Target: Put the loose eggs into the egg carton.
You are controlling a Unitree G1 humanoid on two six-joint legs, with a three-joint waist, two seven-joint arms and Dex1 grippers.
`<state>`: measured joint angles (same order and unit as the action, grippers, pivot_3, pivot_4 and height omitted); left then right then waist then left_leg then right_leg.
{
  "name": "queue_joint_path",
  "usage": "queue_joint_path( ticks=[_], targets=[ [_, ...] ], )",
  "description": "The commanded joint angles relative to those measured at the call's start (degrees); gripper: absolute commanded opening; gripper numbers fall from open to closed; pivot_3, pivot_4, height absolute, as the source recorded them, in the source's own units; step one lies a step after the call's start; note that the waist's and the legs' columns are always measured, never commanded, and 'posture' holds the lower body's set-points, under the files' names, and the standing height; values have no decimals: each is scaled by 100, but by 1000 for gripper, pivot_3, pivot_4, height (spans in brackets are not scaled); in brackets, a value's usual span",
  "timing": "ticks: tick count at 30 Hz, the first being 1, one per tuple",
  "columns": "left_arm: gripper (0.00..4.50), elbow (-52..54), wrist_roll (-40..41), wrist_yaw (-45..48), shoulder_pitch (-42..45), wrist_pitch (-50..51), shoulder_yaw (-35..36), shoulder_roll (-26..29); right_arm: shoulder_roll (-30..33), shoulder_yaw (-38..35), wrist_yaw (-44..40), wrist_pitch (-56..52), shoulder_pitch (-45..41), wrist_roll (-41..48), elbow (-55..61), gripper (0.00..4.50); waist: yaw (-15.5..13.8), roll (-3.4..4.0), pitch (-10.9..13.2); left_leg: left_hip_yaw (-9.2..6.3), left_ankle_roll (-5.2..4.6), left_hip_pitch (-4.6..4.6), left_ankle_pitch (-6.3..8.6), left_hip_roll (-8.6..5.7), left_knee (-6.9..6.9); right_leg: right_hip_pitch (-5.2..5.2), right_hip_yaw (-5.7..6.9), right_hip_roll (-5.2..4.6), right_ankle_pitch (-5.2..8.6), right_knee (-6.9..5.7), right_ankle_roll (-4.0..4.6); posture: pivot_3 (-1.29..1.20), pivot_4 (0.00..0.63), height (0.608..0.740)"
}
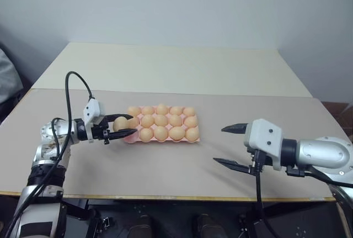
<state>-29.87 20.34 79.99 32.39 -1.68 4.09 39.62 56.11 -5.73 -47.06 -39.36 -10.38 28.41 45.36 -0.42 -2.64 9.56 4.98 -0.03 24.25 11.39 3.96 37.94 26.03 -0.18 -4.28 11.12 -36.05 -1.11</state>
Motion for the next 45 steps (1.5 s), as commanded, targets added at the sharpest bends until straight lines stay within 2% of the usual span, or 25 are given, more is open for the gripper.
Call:
queue_joint_path(
  ticks=[1, 7, 8, 14, 20, 26, 29, 35, 41, 45],
  targets=[
    [2374, -112, 33, 206, 173, -106, 39, 20, 19, -263, 107, 0, 32, 22, 189, 4500, -3, 0, 0, 0, 0, 0, 0, 0, 0, 0, 1, 0, 0, 0, 0, 0, 150, 740],
    [4349, -490, -40, 50, 361, -351, 70, -226, 9, -231, 153, 24, 10, 34, 169, 4500, -19, -1, 0, -2, -1, 1, -1, 0, 4, -2, 1, 0, 0, -1, 0, 0, 150, 740],
    [4463, -462, -4, 139, 344, -332, 74, -209, 12, -234, 152, 24, 7, 38, 164, 4500, -19, -1, 0, -3, -1, 3, -1, 0, 4, -1, 1, 0, 0, 0, 0, 0, 150, 740],
    [4463, -307, 18, 210, 196, -431, 184, -89, 50, -217, 133, 32, 24, -6, 125, 4500, -8, -1, -1, -3, -1, 2, -1, -1, 4, -1, 1, 0, 0, -2, 0, 0, 150, 740],
    [4463, 619, 481, 136, -188, -61, 647, 221, 63, -259, 88, 42, -23, 46, 126, 4500, 12, -1, -1, -4, -1, 3, -1, 0, 4, 0, 0, 0, 0, -1, 0, 0, 150, 740],
    [4463, 2013, 1031, -196, -965, 541, 1303, 637, 67, -374, -37, 98, -104, 188, 63, 4500, 39, -1, -1, -3, -1, 0, -1, 2, 4, 0, 0, -1, 2, -2, 0, 0, 150, 740],
    [4463, 2876, 1319, -208, -1784, 951, 1800, 1016, 141, -544, -317, 204, -100, 317, -35, 4500, 78, -1, -1, -2, -1, -2, 0, 2, 4, -1, 0, -3, 9, -1, 9, 0, 150, 740],
    [4463, 3574, 1441, -395, -2867, 1303, 2593, 1414, 357, -663, -718, 393, -114, 297, -266, 4500, 105, 0, -1, -1, 0, -7, 0, 4, 2, 1, 2, -6, 24, -1, 31, 0, 150, 740],
    [4463, 4099, 1522, -687, -3389, 1649, 3075, 1526, 372, -617, -854, 516, -195, 294, -444, 4500, 96, -1, -1, 1, 1, -4, 1, 4, 2, 4, 3, -9, 26, 4, 31, 0, 150, 740],
    [4463, 4562, 1596, -1059, -3673, 1834, 3259, 1330, 470, -556, -1117, 701, -189, 209, -726, 4500, 97, -1, -1, 6, 1, -5, 1, 4, 1, 5, 2, -11, 26, 5, 30, 0, 150, 740]
  ],
)
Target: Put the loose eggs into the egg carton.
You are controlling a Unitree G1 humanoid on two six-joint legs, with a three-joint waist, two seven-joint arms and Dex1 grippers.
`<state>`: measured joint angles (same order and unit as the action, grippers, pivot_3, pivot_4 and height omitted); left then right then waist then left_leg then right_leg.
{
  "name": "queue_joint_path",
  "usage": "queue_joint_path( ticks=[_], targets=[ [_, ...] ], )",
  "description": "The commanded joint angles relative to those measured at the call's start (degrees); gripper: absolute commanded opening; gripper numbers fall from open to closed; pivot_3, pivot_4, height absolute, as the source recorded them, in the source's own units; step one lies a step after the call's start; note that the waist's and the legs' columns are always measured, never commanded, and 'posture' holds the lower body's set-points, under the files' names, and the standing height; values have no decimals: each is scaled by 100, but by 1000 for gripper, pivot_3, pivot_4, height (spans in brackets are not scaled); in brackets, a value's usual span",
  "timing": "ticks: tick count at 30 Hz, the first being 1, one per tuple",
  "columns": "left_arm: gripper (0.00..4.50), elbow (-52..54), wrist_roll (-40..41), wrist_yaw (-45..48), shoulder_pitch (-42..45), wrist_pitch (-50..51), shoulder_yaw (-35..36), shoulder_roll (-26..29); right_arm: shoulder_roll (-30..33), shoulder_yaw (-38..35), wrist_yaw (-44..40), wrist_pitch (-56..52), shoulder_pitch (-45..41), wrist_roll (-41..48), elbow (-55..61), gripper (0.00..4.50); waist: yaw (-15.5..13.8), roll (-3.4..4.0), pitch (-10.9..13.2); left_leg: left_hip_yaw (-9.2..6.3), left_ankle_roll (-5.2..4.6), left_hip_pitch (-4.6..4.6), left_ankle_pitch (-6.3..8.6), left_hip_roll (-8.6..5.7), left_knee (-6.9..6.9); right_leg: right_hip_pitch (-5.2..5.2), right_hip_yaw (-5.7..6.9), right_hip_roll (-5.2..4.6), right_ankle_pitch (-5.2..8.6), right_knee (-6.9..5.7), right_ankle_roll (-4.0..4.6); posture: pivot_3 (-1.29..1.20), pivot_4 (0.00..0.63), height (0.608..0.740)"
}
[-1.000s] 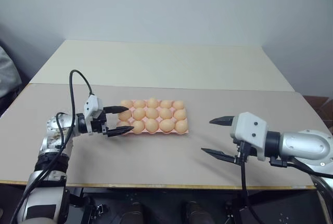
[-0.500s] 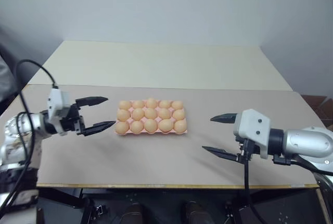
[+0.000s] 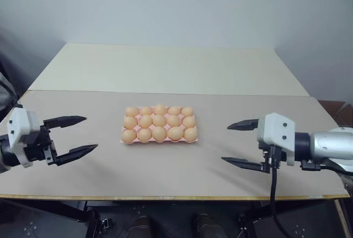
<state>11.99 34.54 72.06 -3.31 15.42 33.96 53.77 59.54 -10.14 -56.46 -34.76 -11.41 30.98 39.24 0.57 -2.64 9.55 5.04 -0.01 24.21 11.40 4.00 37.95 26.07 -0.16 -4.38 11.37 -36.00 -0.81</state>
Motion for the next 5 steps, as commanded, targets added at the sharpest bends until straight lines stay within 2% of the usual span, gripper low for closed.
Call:
queue_joint_path(
  ticks=[1, 5],
  targets=[
    [4463, 438, 188, -325, -178, 159, 293, -119, 147, -95, -228, 282, -117, -65, -182, 4500, -1, 0, 0, 1, 0, 0, 0, 0, 0, 0, 0, 0, 0, -2, 0, 0, 150, 740],
    [4463, 673, 154, -583, -448, 441, 326, -92, 173, -12, -355, 394, -252, -117, -385, 4500, 1, 0, 0, 1, 0, -4, 0, 1, 0, 0, 0, 2, 0, -3, 1, 0, 150, 740]
  ],
)
